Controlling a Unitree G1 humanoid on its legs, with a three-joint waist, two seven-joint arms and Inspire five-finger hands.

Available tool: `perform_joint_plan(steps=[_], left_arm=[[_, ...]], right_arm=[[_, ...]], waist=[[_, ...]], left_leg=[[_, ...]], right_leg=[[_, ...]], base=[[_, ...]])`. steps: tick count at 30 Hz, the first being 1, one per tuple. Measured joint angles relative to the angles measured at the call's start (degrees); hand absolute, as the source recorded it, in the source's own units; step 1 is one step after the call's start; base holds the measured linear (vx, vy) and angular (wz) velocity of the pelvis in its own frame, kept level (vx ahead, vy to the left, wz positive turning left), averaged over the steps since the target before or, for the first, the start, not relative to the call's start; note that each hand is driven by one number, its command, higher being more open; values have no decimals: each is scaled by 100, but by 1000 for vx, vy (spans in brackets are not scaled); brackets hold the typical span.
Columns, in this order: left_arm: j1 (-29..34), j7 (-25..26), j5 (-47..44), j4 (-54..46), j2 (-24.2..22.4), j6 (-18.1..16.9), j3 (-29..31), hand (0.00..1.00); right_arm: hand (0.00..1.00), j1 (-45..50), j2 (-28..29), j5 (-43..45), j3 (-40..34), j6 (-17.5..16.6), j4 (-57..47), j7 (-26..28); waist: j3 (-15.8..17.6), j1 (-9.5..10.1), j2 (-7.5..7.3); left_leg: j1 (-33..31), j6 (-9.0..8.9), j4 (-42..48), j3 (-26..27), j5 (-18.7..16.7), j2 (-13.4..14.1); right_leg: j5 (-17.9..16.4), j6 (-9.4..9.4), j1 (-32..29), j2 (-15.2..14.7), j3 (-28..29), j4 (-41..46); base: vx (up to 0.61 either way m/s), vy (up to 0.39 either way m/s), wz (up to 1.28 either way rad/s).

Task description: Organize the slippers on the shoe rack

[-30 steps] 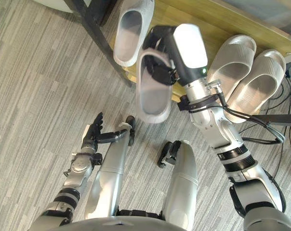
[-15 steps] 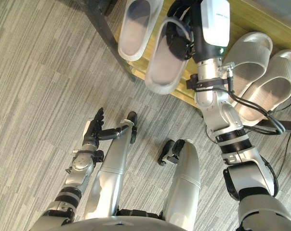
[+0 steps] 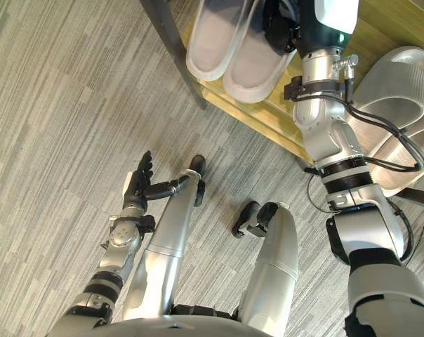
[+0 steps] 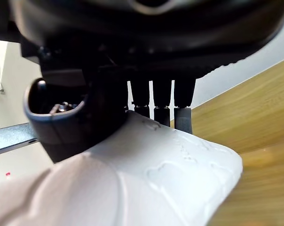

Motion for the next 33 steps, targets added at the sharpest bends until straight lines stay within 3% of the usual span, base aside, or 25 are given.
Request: perform_joint_plan(steps=[13,14,22,33], left_arm=[[-28,150,-26,56,0,19,-37,100],[-79,222,-21,217,14,280,-10,100],[-111,221,-20,398,-1,323,96,100],[-109,276,-18,655,73,478,275,100]], right_arm=[[100,-22,267,-12,31,167,-29,-86],[100,610,519,-57,-90,163,-651,-85],[100,967,770,-42,-265,155,-928,-52],[100,1421,1088,78,-308,56,-1301,87]], waist=[[-18,-8,3],[-34,-61,-11],[-64,-87,-12],[-68,-162,-17]], left_leg=[[56,-2,1,8,1,13],[392,-7,8,65,-83,88],[540,10,-27,96,-51,138],[930,-23,-101,206,-174,445]], right_leg=[[-2,-3,55,1,1,-5],[-5,-2,348,24,36,-22],[-2,-7,476,58,43,-67],[37,-5,718,313,170,-231]], base=[[43,-20,-1],[41,-54,-16],[41,-26,-4],[7,-28,-14]])
